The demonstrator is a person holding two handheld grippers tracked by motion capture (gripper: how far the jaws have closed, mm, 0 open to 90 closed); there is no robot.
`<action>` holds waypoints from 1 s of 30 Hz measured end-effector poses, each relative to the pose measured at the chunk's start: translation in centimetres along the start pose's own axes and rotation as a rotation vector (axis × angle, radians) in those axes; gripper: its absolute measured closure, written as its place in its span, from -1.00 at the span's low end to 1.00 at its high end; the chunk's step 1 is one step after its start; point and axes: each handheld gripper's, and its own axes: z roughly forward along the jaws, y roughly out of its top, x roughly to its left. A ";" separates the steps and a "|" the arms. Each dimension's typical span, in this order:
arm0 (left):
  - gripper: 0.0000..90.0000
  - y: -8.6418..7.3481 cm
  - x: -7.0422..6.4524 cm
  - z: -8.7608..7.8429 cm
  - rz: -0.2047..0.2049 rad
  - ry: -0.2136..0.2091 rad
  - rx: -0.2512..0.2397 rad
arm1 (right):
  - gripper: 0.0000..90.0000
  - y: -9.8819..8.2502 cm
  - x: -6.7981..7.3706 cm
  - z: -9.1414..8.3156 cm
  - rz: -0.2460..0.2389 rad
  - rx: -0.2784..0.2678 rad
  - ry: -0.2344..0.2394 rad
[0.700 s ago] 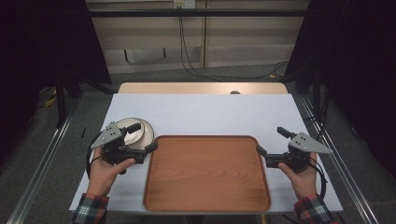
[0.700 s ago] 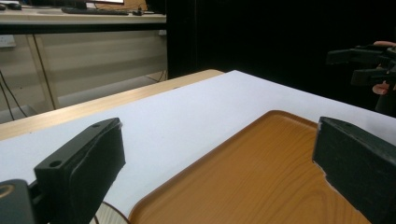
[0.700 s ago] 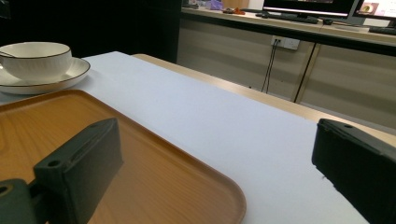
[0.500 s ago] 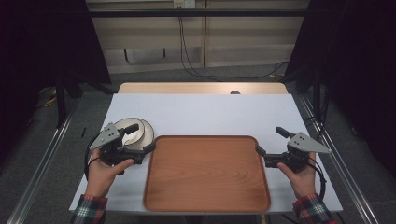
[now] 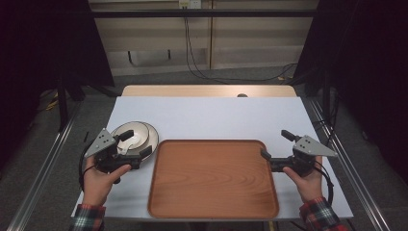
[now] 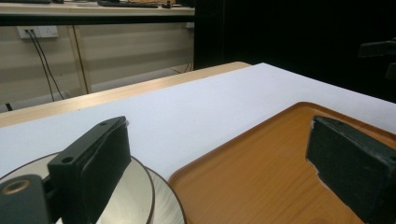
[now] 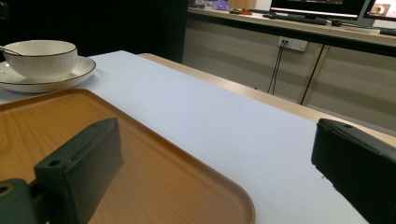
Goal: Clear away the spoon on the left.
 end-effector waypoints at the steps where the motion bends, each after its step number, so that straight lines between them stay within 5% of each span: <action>1: -0.85 -0.1 -0.1 0.0 -0.017 0.011 -0.008 | -0.96 0.0 0.0 0.0 -0.006 -0.002 0.005; 22: -0.67 -1.4 1.1 -0.8 -0.060 0.069 0.020 | -0.96 0.1 0.3 0.1 -0.011 -0.006 0.018; 30: -0.49 -1.8 1.5 -1.1 -0.066 0.060 0.041 | -0.96 0.0 0.3 0.1 -0.010 -0.006 0.018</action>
